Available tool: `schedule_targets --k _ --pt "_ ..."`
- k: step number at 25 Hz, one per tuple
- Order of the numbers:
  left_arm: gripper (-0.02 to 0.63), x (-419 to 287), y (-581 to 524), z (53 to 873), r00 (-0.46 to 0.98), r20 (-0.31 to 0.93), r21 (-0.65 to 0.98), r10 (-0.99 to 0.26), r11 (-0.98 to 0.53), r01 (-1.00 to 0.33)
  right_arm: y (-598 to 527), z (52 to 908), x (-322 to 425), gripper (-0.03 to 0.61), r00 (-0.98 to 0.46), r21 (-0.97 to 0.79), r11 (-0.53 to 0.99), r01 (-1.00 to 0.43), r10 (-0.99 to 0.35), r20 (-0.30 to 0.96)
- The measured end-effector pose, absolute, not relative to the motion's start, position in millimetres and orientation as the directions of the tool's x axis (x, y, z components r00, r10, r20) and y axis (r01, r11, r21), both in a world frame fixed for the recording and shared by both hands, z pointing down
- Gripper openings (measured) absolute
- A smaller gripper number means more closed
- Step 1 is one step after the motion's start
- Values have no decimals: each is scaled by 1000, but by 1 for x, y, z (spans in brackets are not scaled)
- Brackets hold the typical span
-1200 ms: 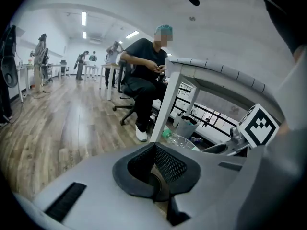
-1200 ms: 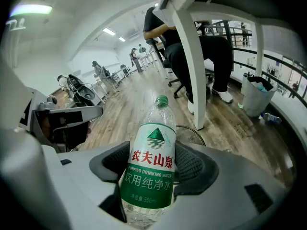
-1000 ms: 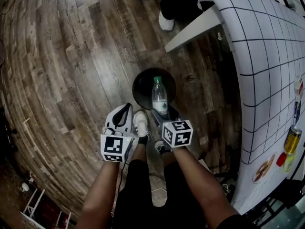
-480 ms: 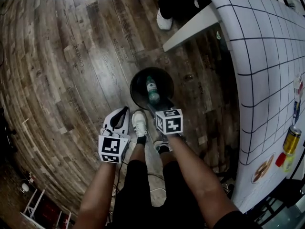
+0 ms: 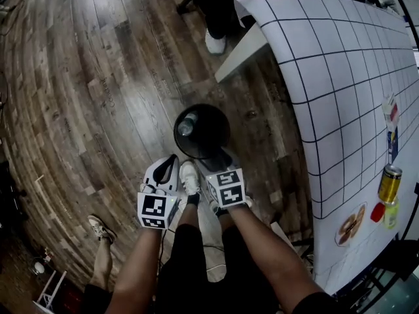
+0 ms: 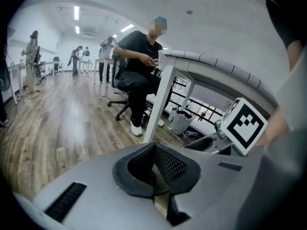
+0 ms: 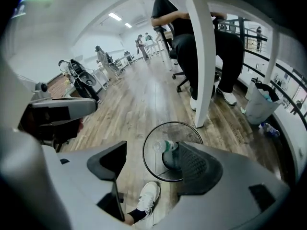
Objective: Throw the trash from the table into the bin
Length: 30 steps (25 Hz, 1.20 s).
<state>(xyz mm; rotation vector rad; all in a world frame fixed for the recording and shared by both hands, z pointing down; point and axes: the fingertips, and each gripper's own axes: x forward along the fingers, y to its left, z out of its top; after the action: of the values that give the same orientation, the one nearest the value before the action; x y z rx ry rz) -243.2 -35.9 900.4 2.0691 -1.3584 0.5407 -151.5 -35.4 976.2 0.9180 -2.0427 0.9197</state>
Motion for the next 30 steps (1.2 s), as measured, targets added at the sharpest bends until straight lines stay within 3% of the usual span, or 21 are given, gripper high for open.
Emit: schedule_targets --k 9,20,23,30 --pt "22 -230 -54 818 411 555 265 -723 -314 -912 -56 867 -140 333 -524 -278 502 -819 -456 719" --pt "23 -227 -75 678 412 422 215 -808 -352 -911 -77 707 -124 70 -495 -146 508 -849 -668 556" --pt "23 -223 -73 645 415 388 213 -823 -358 -909 -81 670 -111 37 -487 -146 485 -862 -716 499" --pt "23 -213 -69 562 453 301 168 -839 -420 -892 -80 562 -106 25 -520 -89 519 -850 -800 298"
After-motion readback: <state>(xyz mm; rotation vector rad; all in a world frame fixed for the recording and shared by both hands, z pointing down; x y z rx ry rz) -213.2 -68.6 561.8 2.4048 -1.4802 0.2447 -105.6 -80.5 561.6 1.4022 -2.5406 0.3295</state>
